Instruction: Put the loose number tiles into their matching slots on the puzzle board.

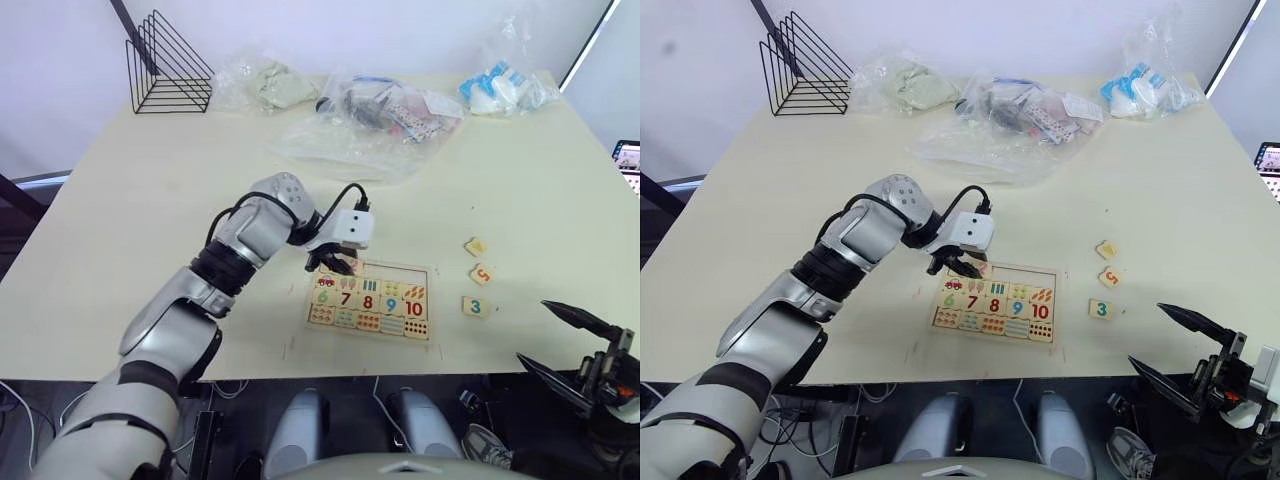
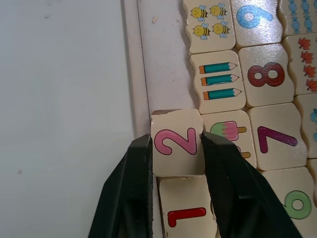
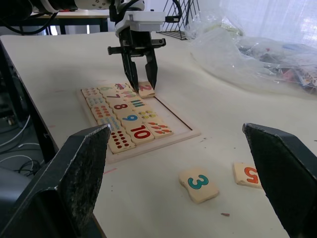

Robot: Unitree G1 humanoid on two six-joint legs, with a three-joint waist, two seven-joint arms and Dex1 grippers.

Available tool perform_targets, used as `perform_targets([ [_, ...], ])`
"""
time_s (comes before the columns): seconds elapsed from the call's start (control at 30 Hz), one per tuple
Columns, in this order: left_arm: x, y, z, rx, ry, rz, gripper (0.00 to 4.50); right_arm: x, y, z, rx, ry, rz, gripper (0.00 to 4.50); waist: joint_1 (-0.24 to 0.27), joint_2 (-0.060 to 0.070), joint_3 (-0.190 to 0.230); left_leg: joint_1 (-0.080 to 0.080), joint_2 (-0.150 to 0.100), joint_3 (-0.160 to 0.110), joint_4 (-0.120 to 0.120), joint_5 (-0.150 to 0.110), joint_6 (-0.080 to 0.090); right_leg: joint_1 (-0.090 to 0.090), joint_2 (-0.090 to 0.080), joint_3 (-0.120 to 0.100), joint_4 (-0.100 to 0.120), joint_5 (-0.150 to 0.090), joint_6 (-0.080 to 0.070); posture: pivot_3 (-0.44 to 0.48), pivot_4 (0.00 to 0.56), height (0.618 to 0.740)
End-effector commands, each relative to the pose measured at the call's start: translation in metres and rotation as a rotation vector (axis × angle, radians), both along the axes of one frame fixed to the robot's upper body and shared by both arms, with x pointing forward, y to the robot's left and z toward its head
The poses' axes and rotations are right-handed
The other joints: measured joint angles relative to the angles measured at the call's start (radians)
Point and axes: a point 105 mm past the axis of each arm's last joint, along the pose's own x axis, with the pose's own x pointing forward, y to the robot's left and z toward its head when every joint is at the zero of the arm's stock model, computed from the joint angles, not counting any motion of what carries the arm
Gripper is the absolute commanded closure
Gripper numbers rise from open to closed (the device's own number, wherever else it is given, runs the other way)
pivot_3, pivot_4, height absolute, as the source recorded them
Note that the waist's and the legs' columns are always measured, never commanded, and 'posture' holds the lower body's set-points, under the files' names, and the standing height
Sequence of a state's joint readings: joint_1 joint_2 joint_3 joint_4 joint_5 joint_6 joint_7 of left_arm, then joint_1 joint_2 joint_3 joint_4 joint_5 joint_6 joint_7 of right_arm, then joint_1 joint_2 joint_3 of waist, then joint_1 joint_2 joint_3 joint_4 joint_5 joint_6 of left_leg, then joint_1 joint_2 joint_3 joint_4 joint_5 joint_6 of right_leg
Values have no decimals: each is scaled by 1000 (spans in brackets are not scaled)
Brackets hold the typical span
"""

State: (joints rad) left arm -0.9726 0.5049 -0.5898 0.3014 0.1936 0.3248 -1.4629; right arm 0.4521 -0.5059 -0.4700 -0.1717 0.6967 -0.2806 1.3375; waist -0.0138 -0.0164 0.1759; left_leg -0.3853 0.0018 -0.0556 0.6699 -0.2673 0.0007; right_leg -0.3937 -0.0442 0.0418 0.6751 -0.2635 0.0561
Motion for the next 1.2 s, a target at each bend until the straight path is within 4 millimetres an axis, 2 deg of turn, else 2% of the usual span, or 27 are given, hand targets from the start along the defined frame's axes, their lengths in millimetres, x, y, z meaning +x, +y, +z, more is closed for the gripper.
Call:
perform_targets([
  [0.03, 2, -4, 10, -21, -30, -13, 1233, -1, -2, 2, -10, -20, -6, 0, 0, 0, 0, 0, 0, 0, 0, 0, 0, 0, 0, 0, 0, 0, 0, 0, 150, 740],
  [0.1, 1, -3, 11, -22, -30, -14, 268, -2, -2, 1, -10, -19, -7, 0, 0, 0, 0, 0, 0, 0, 0, 0, 0, 0, 0, 0, 0, 0, 0, 0, 150, 740],
  [0.13, 1, -3, 12, -27, -30, -12, 54, -2, -2, 1, -10, -19, -7, 0, 0, 0, 0, 0, 0, 0, 0, 0, 0, 0, 0, 0, 0, 0, 0, 0, 150, 740],
  [0.33, -1, -3, 23, -60, 1, -6, 54, -2, -2, 1, -10, -20, -8, 0, 0, 0, 0, 0, 0, 0, 0, 0, 0, 0, 0, 0, 0, 0, 0, 0, 150, 740],
  [0.43, 3, -5, 32, -131, 37, 25, 54, -2, -1, 1, -6, -20, -8, 0, 0, 0, 0, 0, 0, 0, 0, 0, 0, 0, 0, 0, 0, 0, 0, 0, 150, 740],
  [0.6, 21, -5, 41, -254, 12, 66, 54, 0, -1, -1, -3, -18, -10, 0, 0, 0, 0, 0, 0, 0, 0, 0, 0, 0, 0, 0, 0, 0, 0, 0, 150, 740],
  [0.8, 37, 3, 35, -322, 13, 128, 54, 0, -1, -2, -2, -18, -9, 0, -1, 0, 0, 0, 0, 0, 0, 0, 0, 0, 0, 0, 0, 0, 0, 0, 150, 740],
  [0.87, 38, 5, 33, -341, 21, 112, 555, 0, -2, -2, -2, -18, -8, 0, 0, 0, 0, 0, 0, 0, 0, 0, 0, 0, 0, 0, 0, 0, 0, 0, 150, 740],
  [0.97, 40, 9, 28, -340, 22, 107, 1708, -1, -1, -1, -2, -19, -7, 0, 0, 0, 0, 0, 0, 0, 0, 0, 0, 0, 0, 0, 0, 0, 0, 0, 150, 740],
  [1.0, 40, 9, 27, -345, 21, 106, 2305, -1, -1, -1, -3, -19, -6, 0, 0, 0, 0, 0, 0, 0, 0, 0, 0, 0, 0, 0, 0, 0, 0, 0, 150, 740],
  [1.13, 40, 8, 22, -345, 12, 81, 4175, 0, -1, 0, -4, -20, -5, 0, 0, 0, 0, 0, 0, 0, 0, 0, 0, 0, 0, 0, 0, 0, 0, 0, 150, 740],
  [1.17, 39, 8, 19, -340, 10, 66, 4449, 0, -2, 0, -5, -20, -5, 0, 0, 0, 0, 0, 0, 0, 0, 0, 0, 0, 0, 0, 0, 0, 0, 0, 150, 740],
  [1.2, 38, 8, 17, -337, 14, 56, 4449, 0, -2, 0, -5, -19, -5, 0, 0, 0, 0, 0, 0, 0, 0, 0, 0, 0, 0, 0, 0, 0, 0, 0, 150, 740],
])
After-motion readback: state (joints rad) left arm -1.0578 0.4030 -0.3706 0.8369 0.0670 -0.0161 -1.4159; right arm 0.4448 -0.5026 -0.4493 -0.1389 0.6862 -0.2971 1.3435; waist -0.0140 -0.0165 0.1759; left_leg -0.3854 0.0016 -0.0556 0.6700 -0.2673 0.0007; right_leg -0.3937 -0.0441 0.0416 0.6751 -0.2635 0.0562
